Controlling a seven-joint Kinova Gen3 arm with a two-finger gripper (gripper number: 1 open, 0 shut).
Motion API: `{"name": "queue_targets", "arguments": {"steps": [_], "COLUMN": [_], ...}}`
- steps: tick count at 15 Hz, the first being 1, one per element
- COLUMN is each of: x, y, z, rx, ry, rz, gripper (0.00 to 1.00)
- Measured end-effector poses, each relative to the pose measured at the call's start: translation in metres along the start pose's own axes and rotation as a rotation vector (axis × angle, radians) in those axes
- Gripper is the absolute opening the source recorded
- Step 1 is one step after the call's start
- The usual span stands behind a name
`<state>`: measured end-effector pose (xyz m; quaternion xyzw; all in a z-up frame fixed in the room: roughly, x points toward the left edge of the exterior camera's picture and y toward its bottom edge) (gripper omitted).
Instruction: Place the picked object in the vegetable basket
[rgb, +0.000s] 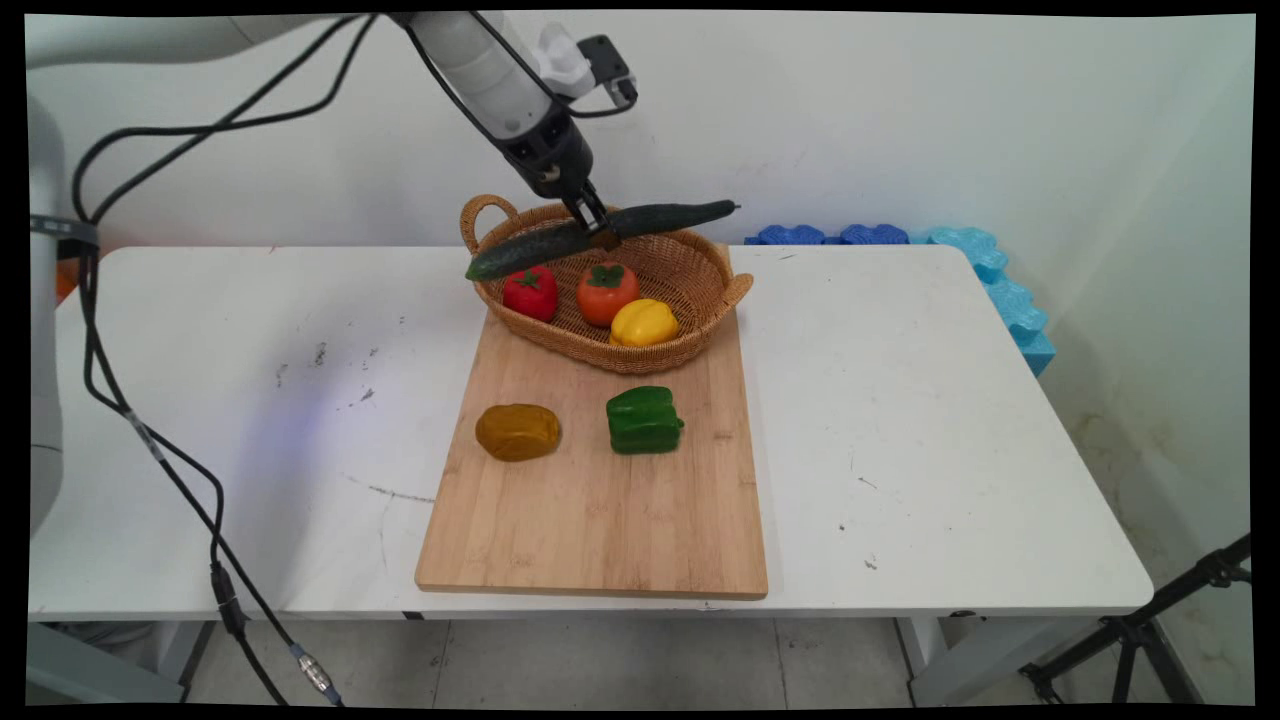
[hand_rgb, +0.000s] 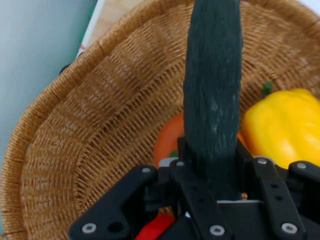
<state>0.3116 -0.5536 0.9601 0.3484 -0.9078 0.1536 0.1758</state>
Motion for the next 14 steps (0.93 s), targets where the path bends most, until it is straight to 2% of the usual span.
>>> {"name": "queue_targets", "arguments": {"steps": [5,9,10,14], "x": [0.000,-0.001,0.000,0.007], "y": [-0.011,-0.015,-0.016,-0.013], "z": [0.036,0.053,0.056,0.052], "rx": [0.009,0.012,0.012,0.009], "ry": [-0.025,-0.035,-0.035,-0.007], "rz": [-0.038,-0.058,-0.061,-0.062], "gripper": [0.00,0.00,1.00,1.00]}}
